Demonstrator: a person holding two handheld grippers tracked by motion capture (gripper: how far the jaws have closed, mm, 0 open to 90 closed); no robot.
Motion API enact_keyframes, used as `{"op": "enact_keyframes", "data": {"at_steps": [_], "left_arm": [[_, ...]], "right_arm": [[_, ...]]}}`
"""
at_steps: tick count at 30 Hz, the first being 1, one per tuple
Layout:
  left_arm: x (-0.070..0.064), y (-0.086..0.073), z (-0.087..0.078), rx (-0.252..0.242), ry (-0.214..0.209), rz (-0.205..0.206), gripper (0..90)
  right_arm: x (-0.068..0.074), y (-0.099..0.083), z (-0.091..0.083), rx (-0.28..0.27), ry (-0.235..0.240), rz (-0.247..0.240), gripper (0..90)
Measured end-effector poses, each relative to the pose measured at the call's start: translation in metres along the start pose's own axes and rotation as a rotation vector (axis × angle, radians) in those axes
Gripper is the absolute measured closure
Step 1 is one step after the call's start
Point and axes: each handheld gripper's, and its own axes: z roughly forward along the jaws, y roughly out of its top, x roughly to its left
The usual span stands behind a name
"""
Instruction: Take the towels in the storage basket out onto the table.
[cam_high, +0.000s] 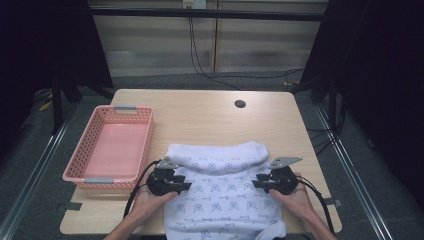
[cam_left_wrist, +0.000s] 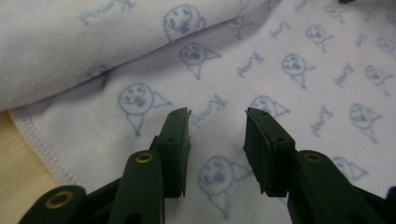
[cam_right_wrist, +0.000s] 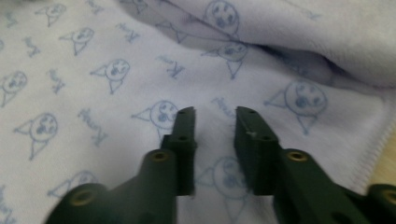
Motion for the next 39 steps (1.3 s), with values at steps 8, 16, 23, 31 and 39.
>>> {"op": "enact_keyframes", "data": {"at_steps": [8,16,23,31,39], "left_arm": [[-0.025,-0.008,-0.002,0.034,-0.065,0.08,86.8],[-0.038,-0.017,-0.017,0.035,-0.227,0.013,74.5],[-0.006,0.018,-0.031,-0.124,-0.141,-0.048,74.7],[0.025,0.04,0.002,-0.099,-0.014,-0.074,64.3],[0.025,0.031,0.012,-0.022,0.06,-0.041,53.7]], "right_arm": [[0.018,-0.032,-0.035,0.071,0.074,0.012,89.4],[0.024,-0.037,-0.067,0.02,0.121,0.055,71.6],[-0.03,-0.003,-0.067,-0.154,0.003,0.13,70.1],[-0.063,0.008,-0.029,-0.098,-0.022,0.171,60.3],[-0.057,0.007,-0.009,-0.039,-0.006,0.147,67.2]]}}
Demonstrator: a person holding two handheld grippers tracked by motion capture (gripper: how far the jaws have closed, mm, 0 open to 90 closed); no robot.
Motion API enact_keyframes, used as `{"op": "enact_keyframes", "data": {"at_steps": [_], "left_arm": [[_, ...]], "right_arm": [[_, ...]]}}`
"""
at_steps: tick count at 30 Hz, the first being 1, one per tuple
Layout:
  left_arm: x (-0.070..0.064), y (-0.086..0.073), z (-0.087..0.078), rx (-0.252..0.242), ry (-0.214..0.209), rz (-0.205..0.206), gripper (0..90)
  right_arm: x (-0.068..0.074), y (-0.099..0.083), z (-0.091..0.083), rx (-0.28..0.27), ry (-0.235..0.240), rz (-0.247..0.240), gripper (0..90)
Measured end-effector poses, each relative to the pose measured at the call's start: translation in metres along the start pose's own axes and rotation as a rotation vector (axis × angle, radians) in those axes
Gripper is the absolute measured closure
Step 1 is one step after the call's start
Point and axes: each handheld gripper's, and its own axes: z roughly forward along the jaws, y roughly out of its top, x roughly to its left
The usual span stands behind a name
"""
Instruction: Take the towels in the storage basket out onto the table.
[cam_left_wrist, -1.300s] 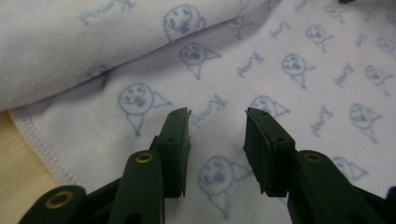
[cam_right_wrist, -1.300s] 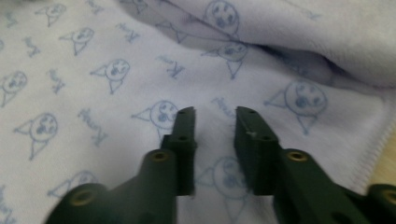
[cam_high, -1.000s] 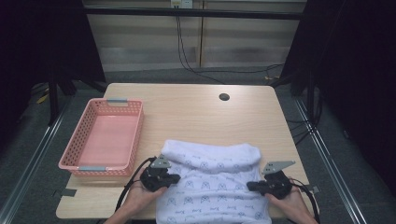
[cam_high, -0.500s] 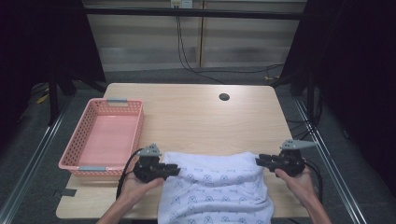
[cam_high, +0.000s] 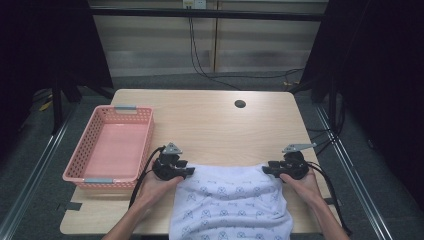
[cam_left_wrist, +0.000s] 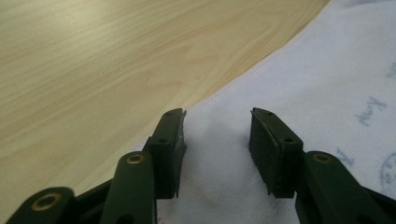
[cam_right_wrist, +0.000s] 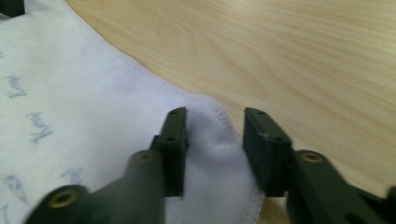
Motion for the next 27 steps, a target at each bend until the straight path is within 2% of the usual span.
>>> {"op": "enact_keyframes", "data": {"at_steps": [1,2,4,5,6,8,9,11,12,13,15,16,18,19,22,25,26,27], "left_arm": [[0.001,-0.001,-0.001,-0.003,0.013,-0.002,50.8],[0.003,-0.002,-0.003,-0.018,0.009,-0.011,49.7],[0.004,-0.004,-0.007,-0.02,0.016,-0.016,49.0],[0.004,-0.005,-0.008,-0.017,0.014,-0.016,48.5],[0.004,-0.005,-0.008,-0.009,0.039,-0.015,48.3],[0.006,-0.007,-0.007,-0.009,0.028,-0.018,46.2],[0.007,-0.008,-0.007,-0.012,0.056,-0.024,45.8],[0.011,-0.01,-0.006,-0.015,0.047,-0.052,44.9],[0.01,-0.01,-0.004,-0.011,0.057,-0.064,44.9],[0.01,-0.01,-0.003,-0.005,0.046,-0.052,47.3],[0.006,-0.008,0.0,0.004,0.099,-0.013,60.3],[0.005,-0.006,0.001,-0.002,0.076,-0.016,75.2],[0.003,-0.004,-0.001,-0.029,0.081,-0.024,80.9],[0.005,-0.003,-0.003,-0.065,0.045,-0.056,81.7],[0.009,0.003,-0.02,-0.151,-0.002,-0.077,81.8],[0.012,0.016,-0.041,-0.245,-0.014,-0.081,81.7],[0.012,0.022,-0.047,-0.263,0.001,-0.069,81.7],[0.01,0.029,-0.052,-0.276,0.006,-0.078,81.7]], "right_arm": [[0.0,0.0,-0.001,0.002,0.0,0.003,74.4],[0.0,-0.001,-0.003,-0.001,-0.014,0.0,79.8],[0.0,-0.002,-0.004,0.0,-0.028,0.002,86.5],[0.0,-0.002,-0.006,0.008,-0.049,-0.004,88.1],[-0.001,-0.002,-0.009,0.0,-0.044,0.004,88.8],[-0.004,-0.002,-0.014,-0.022,-0.056,0.019,89.1],[-0.005,-0.003,-0.015,-0.032,-0.052,0.013,89.1],[-0.005,-0.003,-0.019,-0.047,-0.059,0.01,89.1],[-0.005,-0.003,-0.021,-0.06,-0.055,0.013,89.1],[-0.006,-0.002,-0.022,-0.074,-0.057,0.013,89.1],[-0.005,0.0,-0.025,-0.092,-0.056,0.014,88.9],[-0.005,0.001,-0.026,-0.1,-0.052,0.013,88.8],[-0.003,0.003,-0.028,-0.108,-0.062,0.007,88.7],[-0.002,0.004,-0.03,-0.115,-0.058,0.009,88.7],[0.0,0.008,-0.044,-0.16,-0.053,0.008,88.8],[0.003,0.019,-0.057,-0.225,-0.047,0.001,88.7],[0.004,0.024,-0.061,-0.246,-0.048,-0.007,88.7],[0.005,0.03,-0.064,-0.268,-0.049,-0.011,88.7]]}}
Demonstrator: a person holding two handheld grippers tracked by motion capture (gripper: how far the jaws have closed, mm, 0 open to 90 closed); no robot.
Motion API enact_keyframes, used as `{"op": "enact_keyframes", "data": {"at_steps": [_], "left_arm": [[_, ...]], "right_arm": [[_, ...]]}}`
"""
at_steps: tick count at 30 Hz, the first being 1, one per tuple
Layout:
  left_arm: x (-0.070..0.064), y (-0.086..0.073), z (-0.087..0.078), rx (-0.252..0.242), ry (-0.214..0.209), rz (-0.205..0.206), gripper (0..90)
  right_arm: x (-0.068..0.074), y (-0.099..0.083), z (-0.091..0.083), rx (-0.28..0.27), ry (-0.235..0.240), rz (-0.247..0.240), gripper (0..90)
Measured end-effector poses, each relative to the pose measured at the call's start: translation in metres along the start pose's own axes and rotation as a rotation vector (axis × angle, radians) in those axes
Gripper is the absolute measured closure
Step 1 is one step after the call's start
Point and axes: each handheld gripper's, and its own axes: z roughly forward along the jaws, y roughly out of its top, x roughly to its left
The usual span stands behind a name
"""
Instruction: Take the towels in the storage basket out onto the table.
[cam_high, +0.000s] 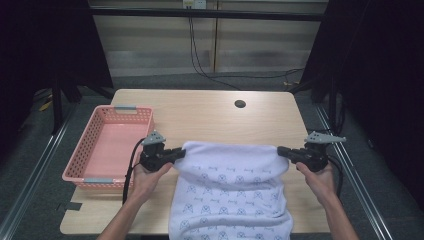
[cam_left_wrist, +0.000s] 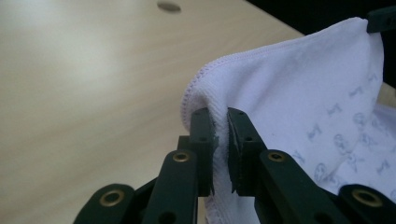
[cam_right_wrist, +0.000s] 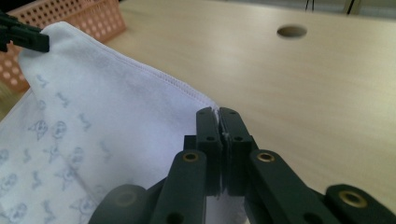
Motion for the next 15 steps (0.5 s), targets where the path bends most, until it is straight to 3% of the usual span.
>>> {"op": "enact_keyframes", "data": {"at_steps": [1,3,4,6,8,10,15], "left_arm": [[-0.004,0.008,-0.002,-0.026,-0.001,-0.022,81.8],[-0.014,0.021,0.0,-0.029,0.018,0.028,81.8],[-0.016,0.027,0.001,-0.024,-0.001,0.041,81.7],[-0.017,0.037,0.0,-0.051,-0.001,0.04,81.2],[-0.015,0.047,-0.001,-0.076,0.005,0.026,80.4],[-0.011,0.055,-0.001,-0.076,0.025,0.038,80.1],[0.009,0.072,0.004,-0.099,0.067,0.033,80.1]], "right_arm": [[0.0,0.007,-0.001,-0.018,-0.002,-0.005,88.6],[-0.002,0.02,-0.002,-0.056,-0.01,-0.001,88.6],[-0.003,0.026,-0.002,-0.068,-0.009,0.003,88.6],[-0.008,0.036,-0.002,-0.088,-0.019,0.0,88.6],[-0.013,0.046,-0.001,-0.102,-0.026,-0.002,88.5],[-0.019,0.056,0.0,-0.112,-0.035,0.002,88.5],[-0.033,0.079,0.006,-0.13,-0.058,0.005,88.6]]}}
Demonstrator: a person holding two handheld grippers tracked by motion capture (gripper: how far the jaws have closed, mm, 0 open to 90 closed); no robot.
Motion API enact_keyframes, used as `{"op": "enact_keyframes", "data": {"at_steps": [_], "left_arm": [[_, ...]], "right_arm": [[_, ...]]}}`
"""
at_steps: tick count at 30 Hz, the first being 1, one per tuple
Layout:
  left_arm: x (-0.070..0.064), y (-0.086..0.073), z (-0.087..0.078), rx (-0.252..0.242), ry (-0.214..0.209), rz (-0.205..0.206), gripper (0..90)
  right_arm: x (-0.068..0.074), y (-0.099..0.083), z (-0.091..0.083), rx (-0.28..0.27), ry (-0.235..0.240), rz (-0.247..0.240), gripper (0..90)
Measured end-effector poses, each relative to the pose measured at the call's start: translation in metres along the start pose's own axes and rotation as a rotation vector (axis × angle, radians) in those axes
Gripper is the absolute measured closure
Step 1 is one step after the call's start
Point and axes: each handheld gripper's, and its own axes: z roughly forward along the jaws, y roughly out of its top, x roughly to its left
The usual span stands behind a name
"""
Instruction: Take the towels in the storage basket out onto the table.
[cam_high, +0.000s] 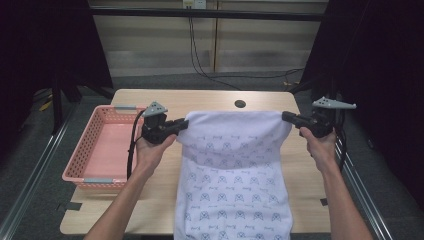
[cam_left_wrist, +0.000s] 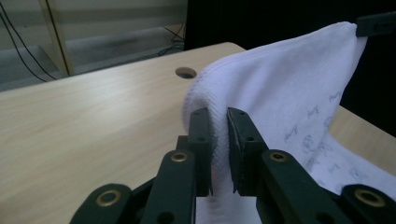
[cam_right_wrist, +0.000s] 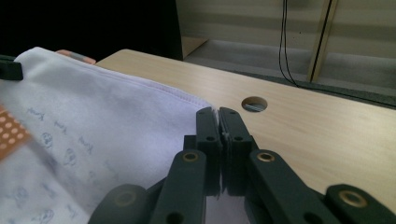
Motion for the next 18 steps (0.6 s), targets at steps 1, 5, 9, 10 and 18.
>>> {"op": "enact_keyframes", "data": {"at_steps": [1,5,9,10,18], "left_arm": [[0.004,0.003,0.003,-0.013,0.01,-0.012,79.9],[0.022,0.007,0.024,0.055,0.057,-0.05,61.7],[0.018,0.001,0.031,0.062,0.031,-0.059,60.2],[0.013,0.001,0.032,0.077,0.023,-0.033,60.2],[-0.04,-0.038,0.022,0.147,-0.103,0.034,63.7]], "right_arm": [[-0.003,0.004,0.004,0.001,-0.007,0.004,88.6],[-0.016,0.01,0.027,0.052,-0.09,0.032,69.9],[-0.019,0.002,0.033,0.044,-0.092,0.067,64.8],[-0.016,-0.001,0.032,0.049,-0.079,0.055,63.3],[0.023,-0.05,0.011,0.145,0.031,-0.005,59.8]]}}
